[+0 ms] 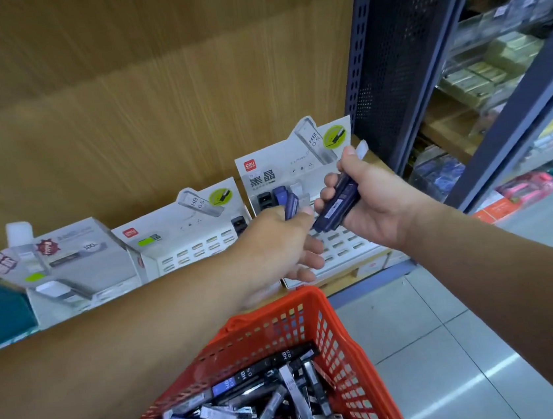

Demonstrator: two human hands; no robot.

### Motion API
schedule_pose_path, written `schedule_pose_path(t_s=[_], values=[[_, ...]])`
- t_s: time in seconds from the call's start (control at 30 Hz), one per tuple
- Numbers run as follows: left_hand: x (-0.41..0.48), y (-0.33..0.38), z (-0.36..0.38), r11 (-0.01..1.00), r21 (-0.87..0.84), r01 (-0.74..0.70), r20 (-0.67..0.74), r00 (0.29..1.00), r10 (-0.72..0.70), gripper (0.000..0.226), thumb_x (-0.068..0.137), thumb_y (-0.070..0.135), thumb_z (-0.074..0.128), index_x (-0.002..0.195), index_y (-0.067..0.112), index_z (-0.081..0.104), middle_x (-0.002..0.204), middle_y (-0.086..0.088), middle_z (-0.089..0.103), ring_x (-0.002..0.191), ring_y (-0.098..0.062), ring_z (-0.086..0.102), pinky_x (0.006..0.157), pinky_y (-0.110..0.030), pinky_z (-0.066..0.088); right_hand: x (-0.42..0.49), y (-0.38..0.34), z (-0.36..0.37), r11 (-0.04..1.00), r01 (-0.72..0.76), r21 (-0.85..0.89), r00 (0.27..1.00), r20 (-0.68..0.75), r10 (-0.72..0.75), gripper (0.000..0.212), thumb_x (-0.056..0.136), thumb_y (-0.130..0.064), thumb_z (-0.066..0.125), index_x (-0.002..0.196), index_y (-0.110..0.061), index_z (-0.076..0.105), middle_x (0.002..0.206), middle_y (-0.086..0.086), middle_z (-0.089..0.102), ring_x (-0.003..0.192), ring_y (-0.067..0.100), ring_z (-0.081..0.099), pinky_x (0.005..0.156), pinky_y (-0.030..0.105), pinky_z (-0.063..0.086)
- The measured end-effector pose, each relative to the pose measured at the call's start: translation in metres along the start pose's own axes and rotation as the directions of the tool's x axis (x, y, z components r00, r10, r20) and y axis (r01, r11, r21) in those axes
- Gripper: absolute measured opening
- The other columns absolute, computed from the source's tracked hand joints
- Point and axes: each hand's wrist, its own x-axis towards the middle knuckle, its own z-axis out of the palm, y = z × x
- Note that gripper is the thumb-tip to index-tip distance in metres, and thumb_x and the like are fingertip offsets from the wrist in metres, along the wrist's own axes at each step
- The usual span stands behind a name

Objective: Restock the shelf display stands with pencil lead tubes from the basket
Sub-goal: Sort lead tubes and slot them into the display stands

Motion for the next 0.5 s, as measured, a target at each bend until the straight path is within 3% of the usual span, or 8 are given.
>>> schedule_pose_path(t_s=[0.1,0.2,0.33,0.43,0.5], values=[[0.001,0.002,0.009,0.954,-0.283,0.099,-0.017,0.994,-0.108,0.025,0.11,0.029,0.049,0.107,0.007,0.06,0.081,-0.017,0.069,0.06,-0.023,0.068,0.048,-0.028,0.051,0.0,0.008,0.01,0.999,0.017,-0.027,1.0,-0.014,-0.018,0.028,0.107,-0.045,0.049,0.1,-0.018,0.05,0.068,0.002,0.05,0.055,0.016,0.047,0.064,0.034,0.053],[0.006,0.001,0.008,0.901,-0.407,0.147,-0.022,0.985,-0.171,0.011,0.107,0.016,0.052,0.102,0.011,0.06,0.066,-0.007,0.057,0.047,-0.014,0.053,0.043,-0.021,0.039,0.001,0.012,0.017,1.0,0.014,-0.025,0.997,-0.073,-0.016,0.032,0.104,-0.05,0.053,0.1,-0.019,0.049,0.068,0.002,0.046,0.054,0.017,0.044,0.065,0.034,0.051],[0.013,-0.003,-0.003,0.906,-0.404,0.127,-0.069,0.983,-0.169,0.01,0.106,0.011,0.052,0.106,0.013,0.062,0.065,-0.004,0.053,0.046,-0.013,0.047,0.042,-0.021,0.034,0.0,0.012,0.022,0.999,0.045,0.029,0.963,-0.268,-0.036,0.033,0.101,-0.048,0.06,0.092,-0.017,0.051,0.067,-0.001,0.046,0.057,0.016,0.041,0.072,0.033,0.046],[0.015,-0.012,-0.019,0.928,-0.357,0.11,-0.138,0.976,-0.169,0.016,0.108,0.016,0.05,0.113,0.009,0.063,0.069,-0.003,0.051,0.05,-0.012,0.044,0.042,-0.022,0.033,0.002,0.01,0.01,0.994,0.038,-0.103,0.933,-0.353,-0.072,0.032,0.099,-0.048,0.06,0.085,-0.021,0.05,0.059,-0.002,0.045,0.048,0.015,0.037,0.052,0.029,0.04],[0.016,-0.015,-0.034,0.914,-0.392,0.107,-0.17,0.968,-0.187,0.017,0.109,0.021,0.05,0.109,0.008,0.061,0.068,-0.003,0.049,0.05,-0.011,0.041,0.041,-0.022,0.032,0.005,0.008,-0.001,0.974,0.007,-0.228,0.95,-0.302,-0.078,0.036,0.095,-0.05,0.067,0.084,-0.019,0.05,0.063,-0.001,0.044,0.046,0.016,0.031,0.045,0.026,0.031]])
